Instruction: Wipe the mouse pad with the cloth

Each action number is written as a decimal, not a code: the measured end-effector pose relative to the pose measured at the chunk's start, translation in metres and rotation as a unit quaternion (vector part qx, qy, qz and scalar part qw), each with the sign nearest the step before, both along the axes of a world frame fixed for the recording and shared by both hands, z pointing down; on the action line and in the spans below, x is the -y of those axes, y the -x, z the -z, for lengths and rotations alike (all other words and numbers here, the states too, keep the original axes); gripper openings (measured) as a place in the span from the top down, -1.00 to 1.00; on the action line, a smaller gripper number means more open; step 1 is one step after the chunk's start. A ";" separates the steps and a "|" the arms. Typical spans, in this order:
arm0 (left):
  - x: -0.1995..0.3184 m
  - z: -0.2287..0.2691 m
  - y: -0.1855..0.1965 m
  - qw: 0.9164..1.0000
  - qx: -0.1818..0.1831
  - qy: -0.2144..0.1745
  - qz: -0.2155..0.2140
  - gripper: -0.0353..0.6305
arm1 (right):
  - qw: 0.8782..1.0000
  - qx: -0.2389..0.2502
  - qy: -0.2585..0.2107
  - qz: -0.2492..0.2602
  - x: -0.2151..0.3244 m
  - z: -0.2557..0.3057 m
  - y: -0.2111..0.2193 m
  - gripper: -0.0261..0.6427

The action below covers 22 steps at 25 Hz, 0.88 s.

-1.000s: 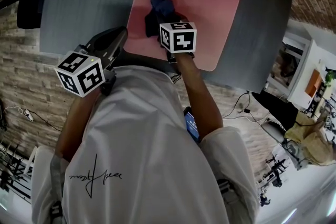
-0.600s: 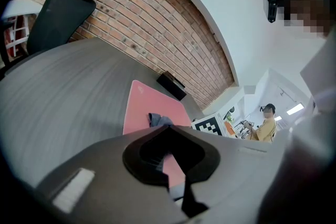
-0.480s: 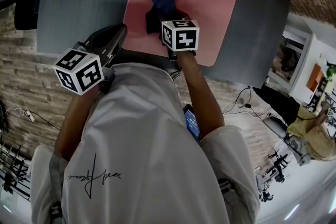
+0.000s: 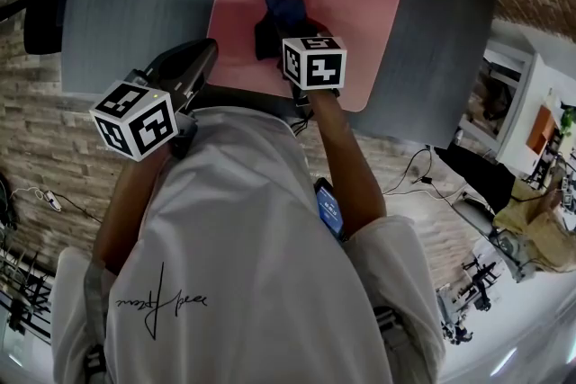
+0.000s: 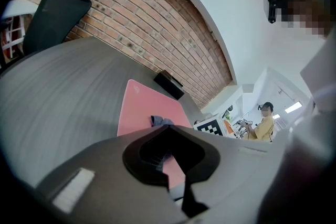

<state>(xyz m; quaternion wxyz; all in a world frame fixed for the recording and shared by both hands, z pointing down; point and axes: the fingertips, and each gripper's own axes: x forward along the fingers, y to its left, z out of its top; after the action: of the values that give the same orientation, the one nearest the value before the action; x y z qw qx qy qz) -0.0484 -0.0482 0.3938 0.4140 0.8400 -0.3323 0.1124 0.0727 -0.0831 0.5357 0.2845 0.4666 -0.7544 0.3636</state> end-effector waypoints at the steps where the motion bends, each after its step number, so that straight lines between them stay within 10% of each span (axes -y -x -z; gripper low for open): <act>1: 0.000 0.000 -0.002 1.000 0.000 0.000 -0.001 0.89 | 1.000 0.000 0.000 -0.001 -0.001 0.000 -0.003 0.63; 22: -0.005 0.002 0.006 1.000 -0.002 -0.002 0.001 0.89 | 1.000 -0.013 0.001 -0.021 -0.013 0.000 -0.039 0.63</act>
<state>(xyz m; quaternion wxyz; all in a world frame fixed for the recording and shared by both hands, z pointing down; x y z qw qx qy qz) -0.0540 -0.0433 0.3920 0.4133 0.8405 -0.3325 0.1102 0.1119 -0.0702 0.5356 0.2871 0.4871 -0.7400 0.3644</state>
